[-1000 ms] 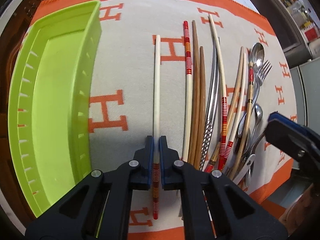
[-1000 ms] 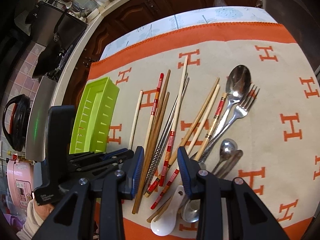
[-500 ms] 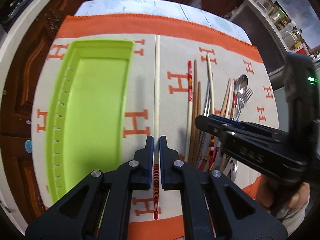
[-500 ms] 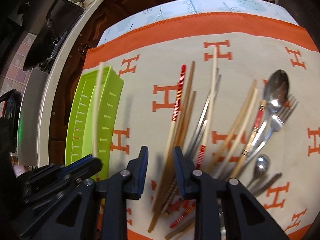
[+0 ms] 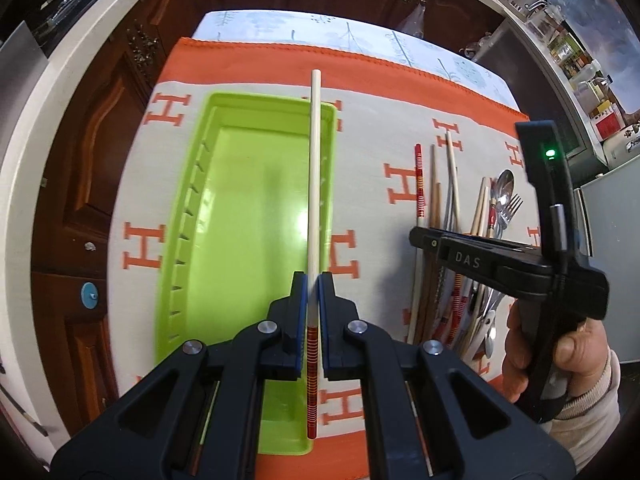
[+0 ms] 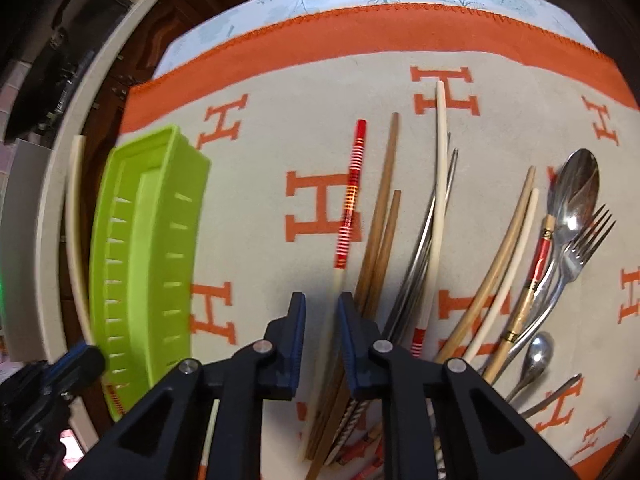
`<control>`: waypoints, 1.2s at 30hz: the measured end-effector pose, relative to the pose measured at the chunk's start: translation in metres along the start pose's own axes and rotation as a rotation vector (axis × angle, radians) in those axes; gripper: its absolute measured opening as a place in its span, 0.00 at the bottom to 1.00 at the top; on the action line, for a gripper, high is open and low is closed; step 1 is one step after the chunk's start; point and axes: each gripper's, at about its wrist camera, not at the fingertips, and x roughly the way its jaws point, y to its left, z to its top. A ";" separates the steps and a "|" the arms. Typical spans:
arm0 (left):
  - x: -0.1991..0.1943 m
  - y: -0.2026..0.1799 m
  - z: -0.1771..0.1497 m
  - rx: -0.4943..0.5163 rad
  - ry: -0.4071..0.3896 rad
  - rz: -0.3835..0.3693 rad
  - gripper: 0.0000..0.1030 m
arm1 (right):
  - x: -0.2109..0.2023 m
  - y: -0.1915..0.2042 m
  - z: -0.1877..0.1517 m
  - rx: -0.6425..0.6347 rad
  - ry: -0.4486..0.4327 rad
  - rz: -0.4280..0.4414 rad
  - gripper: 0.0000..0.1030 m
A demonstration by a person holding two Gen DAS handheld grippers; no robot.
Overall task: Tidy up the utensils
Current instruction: 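Grasp a red-striped chopstick with the right tool while the left carries its chopstick toward the tray, then lower both chopsticks into the green tray and open both tools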
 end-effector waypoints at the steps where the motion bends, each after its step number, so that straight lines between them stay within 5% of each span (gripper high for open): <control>1: -0.001 0.003 0.000 0.000 0.001 0.004 0.03 | 0.005 0.003 0.001 0.000 0.011 -0.020 0.10; 7: -0.005 0.021 0.001 -0.004 0.016 0.034 0.03 | 0.007 0.016 -0.001 -0.014 -0.018 -0.107 0.06; 13: -0.009 0.037 -0.001 -0.012 0.015 0.053 0.03 | -0.018 0.027 -0.013 0.049 -0.020 0.075 0.05; 21: -0.009 0.050 -0.007 -0.004 0.011 0.082 0.03 | -0.063 0.097 -0.033 -0.023 -0.031 0.325 0.05; 27: 0.002 0.053 -0.017 0.026 -0.004 0.174 0.04 | -0.042 0.122 -0.030 -0.022 -0.017 0.341 0.05; 36: 0.010 0.054 -0.029 0.050 -0.030 0.229 0.04 | -0.015 0.103 -0.033 0.040 0.020 0.314 0.08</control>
